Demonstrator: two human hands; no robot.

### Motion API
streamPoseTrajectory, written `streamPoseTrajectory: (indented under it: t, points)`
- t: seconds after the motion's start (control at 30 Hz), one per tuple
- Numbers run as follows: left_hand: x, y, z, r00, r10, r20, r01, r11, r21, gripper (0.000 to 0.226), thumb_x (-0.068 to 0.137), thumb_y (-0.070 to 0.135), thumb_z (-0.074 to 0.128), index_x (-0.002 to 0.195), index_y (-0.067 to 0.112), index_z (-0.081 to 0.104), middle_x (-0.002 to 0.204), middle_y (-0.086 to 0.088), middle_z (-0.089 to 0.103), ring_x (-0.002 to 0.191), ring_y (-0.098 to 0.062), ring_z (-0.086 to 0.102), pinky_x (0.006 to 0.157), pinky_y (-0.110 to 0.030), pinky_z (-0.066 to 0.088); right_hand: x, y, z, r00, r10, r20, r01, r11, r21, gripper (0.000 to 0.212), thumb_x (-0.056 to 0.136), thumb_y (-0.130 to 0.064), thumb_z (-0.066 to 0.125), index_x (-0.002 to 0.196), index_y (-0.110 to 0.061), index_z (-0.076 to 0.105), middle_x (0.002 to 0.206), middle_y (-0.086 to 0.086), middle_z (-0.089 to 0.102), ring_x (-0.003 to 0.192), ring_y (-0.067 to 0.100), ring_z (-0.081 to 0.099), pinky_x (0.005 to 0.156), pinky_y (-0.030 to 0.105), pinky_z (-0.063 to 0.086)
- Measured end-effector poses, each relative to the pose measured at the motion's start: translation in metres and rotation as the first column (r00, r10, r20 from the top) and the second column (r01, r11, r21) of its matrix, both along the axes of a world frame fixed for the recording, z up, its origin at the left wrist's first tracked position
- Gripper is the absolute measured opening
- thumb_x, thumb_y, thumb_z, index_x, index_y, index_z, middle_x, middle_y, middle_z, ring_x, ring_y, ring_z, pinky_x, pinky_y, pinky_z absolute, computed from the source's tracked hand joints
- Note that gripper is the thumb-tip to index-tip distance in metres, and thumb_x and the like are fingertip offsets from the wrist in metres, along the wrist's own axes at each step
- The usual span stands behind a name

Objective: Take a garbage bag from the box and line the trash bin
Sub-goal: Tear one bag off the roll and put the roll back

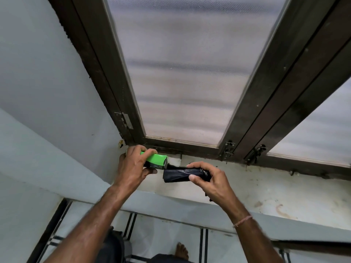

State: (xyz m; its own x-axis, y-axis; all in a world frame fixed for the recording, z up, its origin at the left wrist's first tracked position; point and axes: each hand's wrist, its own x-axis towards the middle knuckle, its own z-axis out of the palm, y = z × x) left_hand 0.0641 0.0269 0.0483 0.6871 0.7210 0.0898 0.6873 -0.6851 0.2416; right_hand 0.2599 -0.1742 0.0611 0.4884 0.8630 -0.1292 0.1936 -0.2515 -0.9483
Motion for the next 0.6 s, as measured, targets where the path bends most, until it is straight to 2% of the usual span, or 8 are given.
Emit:
streamPoseTrajectory:
  t: [0.13,0.23,0.33,0.5,0.6]
  points:
    - [-0.003,-0.006,0.0,1.0,-0.007,0.027,0.008,1.0,-0.026,0.065,0.072,0.047,0.089,0.131,0.039,0.063,0.122,0.004,0.061,0.114,-0.021,0.052,0.083,-0.04,0.049,-0.004,0.0,-0.002,0.981,-0.174,-0.083,0.176,0.984,0.019,0.023,0.093,-0.02,0.076,0.111,-0.034,0.077,0.097,-0.007,0.072,0.053,0.003,0.055,0.043,0.025,0.048]
    - [-0.003,-0.012,0.0,0.999,-0.013,0.037,0.014,0.999,-0.044,0.063,0.073,0.05,0.087,0.13,0.039,0.063,0.119,0.004,0.061,0.111,-0.02,0.052,0.08,-0.038,0.05,-0.011,0.004,-0.008,0.954,-0.25,-0.167,0.256,0.966,0.019,0.019,0.094,-0.021,0.076,0.107,-0.034,0.077,0.101,-0.001,0.069,0.058,0.005,0.057,0.047,0.031,0.054]
    - [-0.003,-0.018,-0.001,1.0,0.005,0.027,-0.004,0.998,-0.06,0.061,0.075,0.052,0.085,0.131,0.039,0.062,0.117,0.005,0.06,0.11,-0.019,0.051,0.079,-0.036,0.047,-0.018,0.004,-0.009,0.926,-0.3,-0.23,0.302,0.953,-0.025,0.016,0.094,-0.02,0.075,0.106,-0.03,0.077,0.1,0.002,0.067,0.062,0.013,0.056,0.05,0.032,0.055]
    - [-0.005,-0.022,0.0,0.999,0.034,0.007,-0.033,0.994,-0.102,0.063,0.076,0.052,0.085,0.132,0.034,0.062,0.118,0.004,0.061,0.111,-0.019,0.052,0.079,-0.034,0.043,-0.014,-0.003,-0.006,0.968,-0.117,-0.221,0.13,0.99,0.046,0.023,0.094,-0.017,0.076,0.111,-0.033,0.077,0.099,-0.014,0.072,0.073,0.009,0.064,0.053,0.034,0.056]
    - [-0.003,-0.03,0.002,1.0,-0.016,-0.009,0.014,0.991,-0.135,0.064,0.077,0.057,0.081,0.134,0.036,0.061,0.122,0.005,0.06,0.112,-0.017,0.05,0.078,-0.033,0.046,-0.01,0.0,-0.007,0.974,-0.062,-0.216,0.072,0.997,0.037,0.025,0.094,-0.016,0.076,0.114,-0.031,0.076,0.103,-0.01,0.074,0.07,0.004,0.063,0.05,0.031,0.053]
